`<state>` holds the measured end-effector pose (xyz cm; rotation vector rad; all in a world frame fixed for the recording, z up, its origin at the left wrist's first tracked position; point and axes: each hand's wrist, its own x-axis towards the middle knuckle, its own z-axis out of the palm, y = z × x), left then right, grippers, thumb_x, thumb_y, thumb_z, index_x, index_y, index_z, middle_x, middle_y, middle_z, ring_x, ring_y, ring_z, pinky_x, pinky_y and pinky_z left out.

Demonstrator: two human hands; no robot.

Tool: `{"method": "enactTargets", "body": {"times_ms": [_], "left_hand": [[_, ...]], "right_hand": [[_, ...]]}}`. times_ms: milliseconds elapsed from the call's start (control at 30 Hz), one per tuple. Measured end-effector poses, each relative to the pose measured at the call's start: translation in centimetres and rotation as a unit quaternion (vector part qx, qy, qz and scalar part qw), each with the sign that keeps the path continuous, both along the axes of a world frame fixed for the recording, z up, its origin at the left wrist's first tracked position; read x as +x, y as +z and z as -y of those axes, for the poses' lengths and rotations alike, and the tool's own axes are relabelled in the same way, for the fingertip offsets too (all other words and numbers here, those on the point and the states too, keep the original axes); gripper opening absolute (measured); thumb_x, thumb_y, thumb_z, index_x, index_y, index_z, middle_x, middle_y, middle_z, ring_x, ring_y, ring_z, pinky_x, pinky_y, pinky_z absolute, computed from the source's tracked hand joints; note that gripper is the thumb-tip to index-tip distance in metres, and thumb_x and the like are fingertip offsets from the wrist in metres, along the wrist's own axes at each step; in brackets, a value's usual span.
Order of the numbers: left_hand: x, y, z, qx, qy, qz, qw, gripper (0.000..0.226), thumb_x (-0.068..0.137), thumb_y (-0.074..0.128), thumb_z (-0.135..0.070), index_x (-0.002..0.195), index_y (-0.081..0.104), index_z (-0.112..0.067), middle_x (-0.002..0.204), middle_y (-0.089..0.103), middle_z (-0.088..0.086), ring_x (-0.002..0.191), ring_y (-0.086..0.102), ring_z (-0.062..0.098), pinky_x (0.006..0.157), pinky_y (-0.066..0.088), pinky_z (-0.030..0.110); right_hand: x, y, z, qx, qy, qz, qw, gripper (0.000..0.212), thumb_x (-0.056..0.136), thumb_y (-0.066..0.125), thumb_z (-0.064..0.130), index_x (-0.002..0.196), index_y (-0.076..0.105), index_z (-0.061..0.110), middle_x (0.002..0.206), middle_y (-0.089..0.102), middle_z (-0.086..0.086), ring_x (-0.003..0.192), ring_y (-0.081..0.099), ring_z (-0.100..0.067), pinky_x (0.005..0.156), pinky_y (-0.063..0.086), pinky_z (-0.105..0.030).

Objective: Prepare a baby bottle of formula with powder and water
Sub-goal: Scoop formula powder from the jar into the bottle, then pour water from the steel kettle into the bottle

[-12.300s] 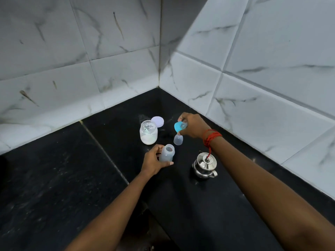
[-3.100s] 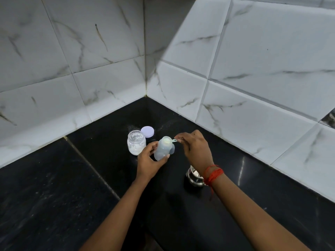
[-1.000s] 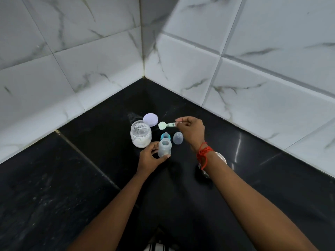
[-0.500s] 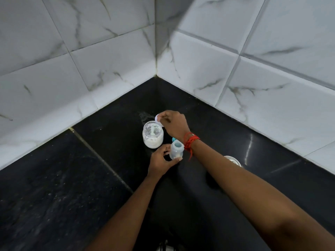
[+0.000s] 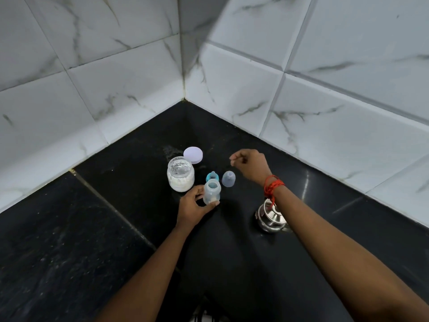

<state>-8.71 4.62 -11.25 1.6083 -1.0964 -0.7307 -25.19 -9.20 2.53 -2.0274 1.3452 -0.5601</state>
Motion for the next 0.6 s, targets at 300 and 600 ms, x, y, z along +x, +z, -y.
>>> {"method": "enactTargets", "body": {"times_ms": [300, 600], "left_hand": [[-0.7, -0.3, 0.1, 0.003, 0.004, -0.001, 1.0, 0.052, 0.068, 0.096, -0.028, 0.113, 0.07, -0.022, 0.108, 0.075, -0.013, 0.102, 0.07, 0.001, 0.09, 0.055, 0.018], [-0.7, -0.1, -0.1, 0.006, 0.006, 0.003, 1.0, 0.052, 0.067, 0.097, -0.027, 0.112, 0.07, -0.023, 0.106, 0.075, -0.013, 0.101, 0.07, -0.001, 0.089, 0.054, 0.015]], "right_hand": [[3.7, -3.2, 1.4, -0.144, 0.229, -0.358, 0.894, 0.058, 0.092, 0.062, 0.027, 0.147, 0.043, 0.031, 0.131, 0.063, -0.002, 0.122, 0.047, -0.025, 0.098, 0.041, -0.038], [2.7, -1.5, 3.3, -0.121, 0.187, -0.281, 0.934, 0.045, 0.092, 0.064, 0.039, 0.136, 0.056, 0.031, 0.121, 0.068, 0.003, 0.116, 0.049, -0.022, 0.095, 0.045, -0.04]]}}
